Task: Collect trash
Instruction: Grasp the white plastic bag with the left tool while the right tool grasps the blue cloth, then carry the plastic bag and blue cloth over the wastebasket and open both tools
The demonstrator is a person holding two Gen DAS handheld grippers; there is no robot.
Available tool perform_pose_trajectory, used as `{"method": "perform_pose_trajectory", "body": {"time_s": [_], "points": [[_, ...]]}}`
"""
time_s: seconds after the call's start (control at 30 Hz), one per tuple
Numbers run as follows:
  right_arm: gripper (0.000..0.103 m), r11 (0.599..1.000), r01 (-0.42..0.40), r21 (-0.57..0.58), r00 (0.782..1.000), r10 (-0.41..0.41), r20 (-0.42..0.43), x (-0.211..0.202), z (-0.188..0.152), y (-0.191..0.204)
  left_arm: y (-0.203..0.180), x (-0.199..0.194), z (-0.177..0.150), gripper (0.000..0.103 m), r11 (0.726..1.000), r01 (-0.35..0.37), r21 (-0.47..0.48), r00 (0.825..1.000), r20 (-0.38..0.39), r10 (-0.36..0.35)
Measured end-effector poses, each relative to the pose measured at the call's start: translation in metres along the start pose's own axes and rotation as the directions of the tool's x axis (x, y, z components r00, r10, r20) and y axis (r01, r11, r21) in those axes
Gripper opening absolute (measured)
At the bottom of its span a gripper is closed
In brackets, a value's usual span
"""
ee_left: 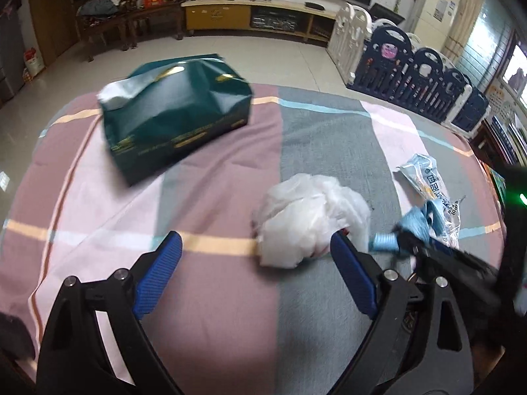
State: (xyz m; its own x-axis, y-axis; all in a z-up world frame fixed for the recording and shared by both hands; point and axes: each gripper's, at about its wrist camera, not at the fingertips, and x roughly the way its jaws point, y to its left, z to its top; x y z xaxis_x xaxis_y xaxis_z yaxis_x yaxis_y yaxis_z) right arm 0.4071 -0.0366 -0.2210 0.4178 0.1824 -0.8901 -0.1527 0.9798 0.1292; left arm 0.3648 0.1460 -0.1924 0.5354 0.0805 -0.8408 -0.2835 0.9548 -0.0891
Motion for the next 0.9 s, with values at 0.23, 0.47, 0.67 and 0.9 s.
{"method": "perform_pose_trajectory", "body": {"time_s": [0.23,0.47,0.67,0.9], "points": [[0.032,0.99,-0.137,0.043,0.984,0.131,0.122,-0.09,-0.045,-0.054,-0.038,0.032,-0.003,0.04,0.993,0.056,0.099,0.997,-0.051,-0.051],[0.032,0.993,-0.119,0.001,0.956,0.114,0.272,-0.183,-0.089,-0.09,-0.034,-0.029,-0.032,0.023,0.993,0.101,0.061,0.994,0.045,-0.104],[0.032,0.997,-0.08,0.003,0.957,0.076,0.281,-0.232,-0.13,-0.122,-0.053,-0.142,-0.08,0.023,0.992,0.05,0.112,0.979,0.19,-0.071],[0.032,0.999,-0.033,0.011,0.963,0.029,0.267,-0.281,-0.198,-0.167,-0.098,-0.231,-0.149,0.023,0.97,0.081,0.23,0.968,0.215,-0.132]]}}
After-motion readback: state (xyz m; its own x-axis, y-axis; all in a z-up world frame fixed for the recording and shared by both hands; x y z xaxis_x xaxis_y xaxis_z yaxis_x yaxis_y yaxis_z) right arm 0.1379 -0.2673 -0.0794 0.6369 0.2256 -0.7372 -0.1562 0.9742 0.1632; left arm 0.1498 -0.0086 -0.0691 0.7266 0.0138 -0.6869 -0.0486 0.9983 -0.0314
